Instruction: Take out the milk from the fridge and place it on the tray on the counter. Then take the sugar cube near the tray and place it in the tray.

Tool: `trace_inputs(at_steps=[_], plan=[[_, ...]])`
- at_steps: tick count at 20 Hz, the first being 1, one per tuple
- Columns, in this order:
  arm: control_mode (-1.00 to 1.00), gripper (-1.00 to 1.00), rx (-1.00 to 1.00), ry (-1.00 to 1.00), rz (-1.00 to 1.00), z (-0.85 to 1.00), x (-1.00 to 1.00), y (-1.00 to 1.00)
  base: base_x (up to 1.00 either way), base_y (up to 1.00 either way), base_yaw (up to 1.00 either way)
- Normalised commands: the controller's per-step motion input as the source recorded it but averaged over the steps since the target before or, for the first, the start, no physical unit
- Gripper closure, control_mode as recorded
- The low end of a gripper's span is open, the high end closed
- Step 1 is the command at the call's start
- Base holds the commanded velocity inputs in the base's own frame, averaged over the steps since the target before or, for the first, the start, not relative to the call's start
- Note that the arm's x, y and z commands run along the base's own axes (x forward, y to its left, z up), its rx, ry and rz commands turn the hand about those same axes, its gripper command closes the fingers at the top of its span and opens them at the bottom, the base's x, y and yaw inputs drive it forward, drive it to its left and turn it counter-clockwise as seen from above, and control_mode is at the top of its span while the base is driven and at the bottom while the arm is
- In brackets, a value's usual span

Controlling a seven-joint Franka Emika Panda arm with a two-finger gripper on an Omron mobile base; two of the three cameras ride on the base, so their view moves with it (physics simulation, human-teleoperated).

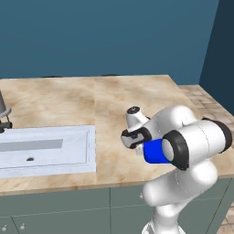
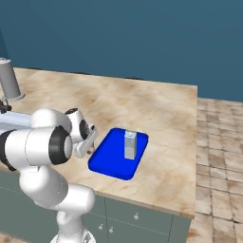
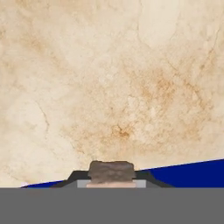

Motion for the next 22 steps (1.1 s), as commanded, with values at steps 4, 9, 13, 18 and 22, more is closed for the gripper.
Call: trace_inputs(at_steps=[4,9,13,18,22], plan=[[-1.00,1.00,0.00,0.01,0.00,0.69,-0.03,0.04,0.00,0.00,0.00],[-1.00,1.00,0.00,0.01,0.00,0.50,0.00,0.07,0.00,0.00,0.00],[-1.00,1.00,0.00,0.00,0.00,0.12,-0.36,-0.18,0.00,0.00,0.00],[-1.00,1.00,0.01,0.00,0.00,0.00,-0.36,-0.52,0.00,0.00,0.00],[-1.00,1.00,0.07,0.00,0.02,-0.03,-0.04,-0.41,0.00,0.00,0.00]])
